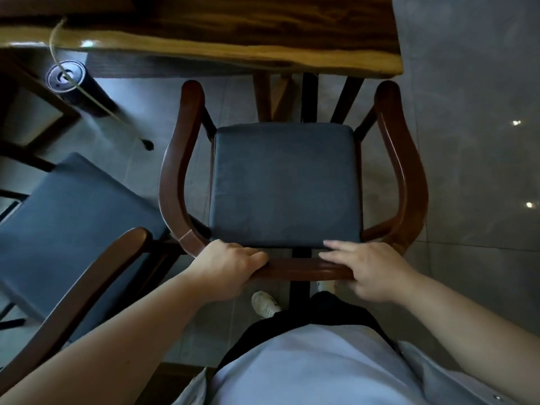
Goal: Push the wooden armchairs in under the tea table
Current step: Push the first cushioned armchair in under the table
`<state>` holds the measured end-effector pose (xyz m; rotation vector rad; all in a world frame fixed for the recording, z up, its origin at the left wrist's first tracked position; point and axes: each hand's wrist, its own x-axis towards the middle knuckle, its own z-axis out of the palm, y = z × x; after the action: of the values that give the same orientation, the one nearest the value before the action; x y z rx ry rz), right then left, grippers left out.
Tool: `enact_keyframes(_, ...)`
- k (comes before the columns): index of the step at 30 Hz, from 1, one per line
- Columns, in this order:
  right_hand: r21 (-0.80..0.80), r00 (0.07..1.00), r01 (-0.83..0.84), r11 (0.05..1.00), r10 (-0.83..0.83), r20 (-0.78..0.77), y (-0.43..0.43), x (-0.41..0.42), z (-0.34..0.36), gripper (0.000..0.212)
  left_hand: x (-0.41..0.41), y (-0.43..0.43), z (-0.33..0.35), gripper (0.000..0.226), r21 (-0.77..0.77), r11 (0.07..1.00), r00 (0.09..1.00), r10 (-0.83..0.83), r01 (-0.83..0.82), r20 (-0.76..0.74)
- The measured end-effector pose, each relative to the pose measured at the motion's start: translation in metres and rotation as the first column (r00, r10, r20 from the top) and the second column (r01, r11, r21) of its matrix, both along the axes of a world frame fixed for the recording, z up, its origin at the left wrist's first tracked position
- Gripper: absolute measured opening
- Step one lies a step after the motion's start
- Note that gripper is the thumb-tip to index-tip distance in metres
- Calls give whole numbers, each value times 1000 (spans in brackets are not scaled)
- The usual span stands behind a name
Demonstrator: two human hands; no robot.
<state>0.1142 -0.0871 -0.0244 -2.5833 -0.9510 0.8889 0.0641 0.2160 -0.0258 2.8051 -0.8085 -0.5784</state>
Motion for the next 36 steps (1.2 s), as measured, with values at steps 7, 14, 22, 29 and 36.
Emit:
enact_keyframes(7,150,991,42,988,-60,119,30,-2,-1,44,18,29,14,36,31,999,1000,22,-22,-2)
enact_keyframes(14,151,993,-13,988,-5,119,45,8,8,41,25,35,22,35,35,996,996,85,-83,-34)
enact_keyframes(22,96,993,-86,992,77,90,27,15,16,45,16,19,17,30,14,996,996,87,-87,2)
enact_keyframes(29,15,984,-172,985,171,41,30,18,21,44,13,14,18,36,63,988,987,148,-144,-60)
enact_keyframes(36,-70,923,-384,921,383,-29,65,41,38,77,0,9,33,61,39,960,961,277,-276,-23)
